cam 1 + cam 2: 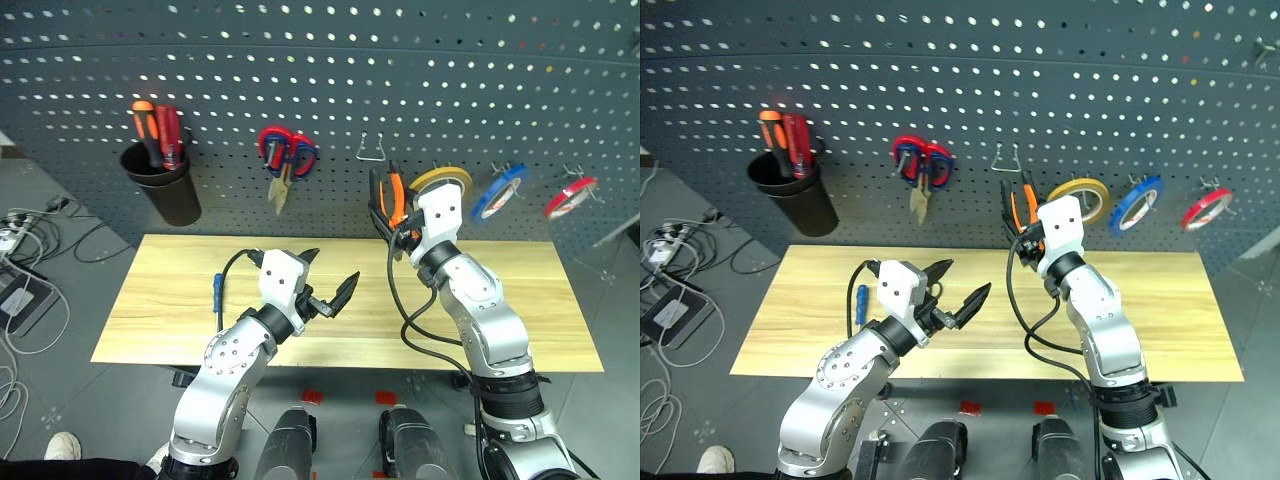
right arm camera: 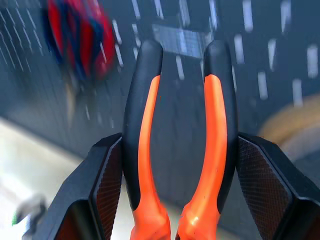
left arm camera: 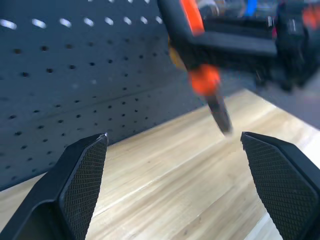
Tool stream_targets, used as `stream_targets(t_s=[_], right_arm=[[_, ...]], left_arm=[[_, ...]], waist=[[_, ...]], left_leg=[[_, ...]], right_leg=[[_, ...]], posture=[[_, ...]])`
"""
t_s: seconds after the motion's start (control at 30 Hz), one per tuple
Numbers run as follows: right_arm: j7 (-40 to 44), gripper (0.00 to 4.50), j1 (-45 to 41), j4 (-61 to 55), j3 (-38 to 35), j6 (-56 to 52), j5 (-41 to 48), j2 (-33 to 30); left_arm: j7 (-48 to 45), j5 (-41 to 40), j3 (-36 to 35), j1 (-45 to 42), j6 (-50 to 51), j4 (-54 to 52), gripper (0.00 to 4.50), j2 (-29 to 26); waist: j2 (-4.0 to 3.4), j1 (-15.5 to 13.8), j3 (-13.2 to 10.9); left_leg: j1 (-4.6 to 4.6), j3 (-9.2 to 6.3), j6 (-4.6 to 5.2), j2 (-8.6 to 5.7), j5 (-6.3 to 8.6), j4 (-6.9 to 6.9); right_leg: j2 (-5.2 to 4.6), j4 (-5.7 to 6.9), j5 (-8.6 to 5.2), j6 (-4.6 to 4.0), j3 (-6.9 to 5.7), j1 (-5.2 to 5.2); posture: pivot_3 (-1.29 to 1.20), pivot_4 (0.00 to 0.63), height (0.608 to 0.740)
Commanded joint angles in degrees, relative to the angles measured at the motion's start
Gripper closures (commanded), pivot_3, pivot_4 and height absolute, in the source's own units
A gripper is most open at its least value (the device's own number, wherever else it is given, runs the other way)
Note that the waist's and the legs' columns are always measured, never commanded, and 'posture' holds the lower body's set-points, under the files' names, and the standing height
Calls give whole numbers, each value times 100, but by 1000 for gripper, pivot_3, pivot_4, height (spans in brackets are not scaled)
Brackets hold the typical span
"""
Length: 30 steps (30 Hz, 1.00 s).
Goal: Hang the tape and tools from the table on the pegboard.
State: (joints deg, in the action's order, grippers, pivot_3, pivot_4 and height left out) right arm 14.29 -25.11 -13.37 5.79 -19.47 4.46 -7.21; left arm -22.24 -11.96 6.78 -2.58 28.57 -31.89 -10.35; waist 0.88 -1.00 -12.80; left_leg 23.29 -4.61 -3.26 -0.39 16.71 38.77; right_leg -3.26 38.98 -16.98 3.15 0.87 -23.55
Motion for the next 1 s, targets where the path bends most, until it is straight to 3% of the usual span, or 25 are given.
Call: stream_targets(t_s=[0.03, 0.27, 0.53, 1.0], right_arm=[[-281, 1466, -566, 239, -83, 940, -245, 131], [-591, 1466, -1222, 962, -207, 1791, -408, 244], [-1231, 1466, -2126, 2088, -376, 2577, -629, 516], [-1866, 1466, -2825, 3916, -457, 3707, -777, 936]], left_arm=[[252, 124, -76, -356, -302, 55, 0, 88], [452, 197, -190, -944, -823, 713, 0, 224], [604, 297, -193, -1765, -1477, 1465, 0, 467], [513, 319, -375, -2513, -1597, 2211, 0, 225]], waist=[[3, -79, 73], [17, -189, 243], [17, -168, 255], [17, -76, 249]], left_leg=[[0, 3, -2, -2, -1, 0], [-15, 16, -9, -4, -5, -4], [-25, 23, -10, -2, -6, -4], [-28, 17, -9, 1, -5, -7]], right_leg=[[0, 3, 0, 0, 1, 1], [4, 0, 1, -1, 4, 12], [6, 5, 2, -2, 11, 16], [9, 8, 1, -2, 8, 16]], posture=[[179, 100, 740], [175, 94, 740], [159, 110, 740], [197, 194, 740]])
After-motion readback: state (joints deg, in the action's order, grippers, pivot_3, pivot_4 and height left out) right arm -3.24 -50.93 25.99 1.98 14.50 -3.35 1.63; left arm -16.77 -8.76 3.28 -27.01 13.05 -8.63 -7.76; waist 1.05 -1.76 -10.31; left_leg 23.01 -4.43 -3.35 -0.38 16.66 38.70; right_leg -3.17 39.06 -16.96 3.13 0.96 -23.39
